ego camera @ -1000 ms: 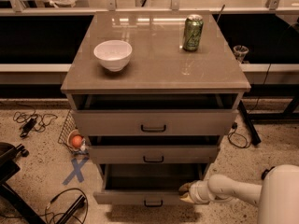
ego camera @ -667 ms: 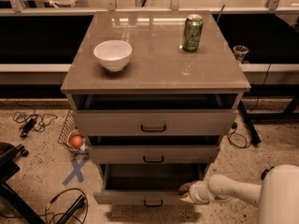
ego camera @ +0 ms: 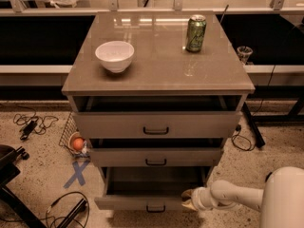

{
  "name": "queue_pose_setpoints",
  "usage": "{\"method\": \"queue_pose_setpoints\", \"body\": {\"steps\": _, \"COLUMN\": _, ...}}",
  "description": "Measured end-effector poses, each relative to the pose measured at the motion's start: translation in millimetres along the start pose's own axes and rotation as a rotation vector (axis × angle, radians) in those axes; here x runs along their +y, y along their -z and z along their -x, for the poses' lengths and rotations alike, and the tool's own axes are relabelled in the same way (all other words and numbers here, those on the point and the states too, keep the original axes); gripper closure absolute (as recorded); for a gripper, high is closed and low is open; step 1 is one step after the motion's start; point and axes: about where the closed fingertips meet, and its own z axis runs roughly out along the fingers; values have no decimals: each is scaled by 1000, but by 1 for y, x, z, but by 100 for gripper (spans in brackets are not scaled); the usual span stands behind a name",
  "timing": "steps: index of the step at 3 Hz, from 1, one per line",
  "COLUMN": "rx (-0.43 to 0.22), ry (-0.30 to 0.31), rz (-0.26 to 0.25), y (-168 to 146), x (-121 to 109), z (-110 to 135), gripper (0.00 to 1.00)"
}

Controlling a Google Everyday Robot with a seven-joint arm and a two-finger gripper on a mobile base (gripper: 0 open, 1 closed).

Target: Open bottom drawer

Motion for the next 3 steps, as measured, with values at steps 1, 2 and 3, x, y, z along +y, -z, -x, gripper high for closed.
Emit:
{"method": "queue_pose_setpoints", "body": {"steps": 1, "rx": 15, "ry": -67, "rz": 54, "y": 2, "x": 38, "z": -6, "gripper": 100}}
{"method": "queue_pose_setpoints", "body": {"steps": 2, "rx": 16, "ry": -73, "rz": 58, "y": 2, "x": 40, "z": -7, "gripper": 100}}
{"method": "queue_pose_setpoints", "body": {"steps": 3, "rx": 16, "ry": -73, "rz": 58, "y": 2, "x": 40, "z": -7, "gripper": 100}}
